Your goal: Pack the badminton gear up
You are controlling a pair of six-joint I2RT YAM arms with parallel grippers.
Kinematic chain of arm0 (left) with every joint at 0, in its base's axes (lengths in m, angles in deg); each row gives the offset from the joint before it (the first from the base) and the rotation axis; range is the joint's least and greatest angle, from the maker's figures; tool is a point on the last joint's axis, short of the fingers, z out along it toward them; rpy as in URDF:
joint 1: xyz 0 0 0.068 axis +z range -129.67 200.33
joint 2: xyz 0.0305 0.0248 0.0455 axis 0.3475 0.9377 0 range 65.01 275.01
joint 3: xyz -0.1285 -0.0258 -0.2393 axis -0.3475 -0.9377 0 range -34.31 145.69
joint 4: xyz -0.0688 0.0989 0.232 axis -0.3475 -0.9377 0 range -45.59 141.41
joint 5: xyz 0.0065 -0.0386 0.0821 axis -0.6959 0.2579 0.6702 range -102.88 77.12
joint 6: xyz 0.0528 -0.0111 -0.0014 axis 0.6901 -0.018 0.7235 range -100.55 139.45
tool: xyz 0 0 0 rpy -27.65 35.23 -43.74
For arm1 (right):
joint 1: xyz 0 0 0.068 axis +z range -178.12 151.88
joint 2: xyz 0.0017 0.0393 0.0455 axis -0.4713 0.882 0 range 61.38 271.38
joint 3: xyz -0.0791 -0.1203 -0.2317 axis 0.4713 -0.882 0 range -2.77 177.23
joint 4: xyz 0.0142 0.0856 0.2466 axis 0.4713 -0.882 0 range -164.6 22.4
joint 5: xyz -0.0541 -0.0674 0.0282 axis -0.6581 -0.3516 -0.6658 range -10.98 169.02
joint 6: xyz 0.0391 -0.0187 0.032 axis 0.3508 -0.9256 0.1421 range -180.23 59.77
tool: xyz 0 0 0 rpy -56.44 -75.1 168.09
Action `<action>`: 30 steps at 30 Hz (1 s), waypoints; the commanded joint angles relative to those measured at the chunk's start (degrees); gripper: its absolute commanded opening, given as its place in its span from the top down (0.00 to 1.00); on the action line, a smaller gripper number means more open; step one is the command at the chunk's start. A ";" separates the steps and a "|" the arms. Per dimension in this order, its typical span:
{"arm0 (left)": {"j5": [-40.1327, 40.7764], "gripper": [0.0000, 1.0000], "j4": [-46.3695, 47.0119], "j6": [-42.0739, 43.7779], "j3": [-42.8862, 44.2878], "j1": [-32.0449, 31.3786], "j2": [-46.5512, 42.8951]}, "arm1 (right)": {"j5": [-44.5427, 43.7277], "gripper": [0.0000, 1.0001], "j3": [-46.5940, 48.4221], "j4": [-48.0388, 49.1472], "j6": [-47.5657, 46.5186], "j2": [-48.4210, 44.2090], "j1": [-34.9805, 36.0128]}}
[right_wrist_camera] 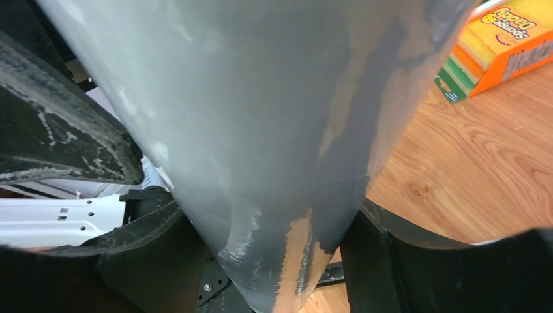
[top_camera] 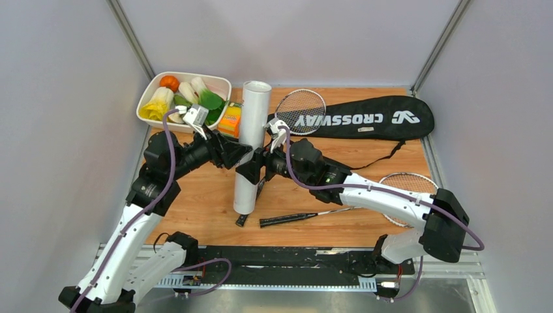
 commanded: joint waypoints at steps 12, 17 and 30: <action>-0.52 0.39 5.28 3.54 -4.23 -0.18 3.06 | -2.77 0.28 1.72 4.01 3.95 1.25 0.38; 7.12 0.61 0.90 4.18 -2.27 -0.18 2.45 | -6.52 0.24 1.68 3.33 5.49 2.78 0.30; 37.73 0.38 -25.81 8.32 20.00 6.75 10.38 | -7.30 0.31 6.15 9.00 26.60 20.57 -1.48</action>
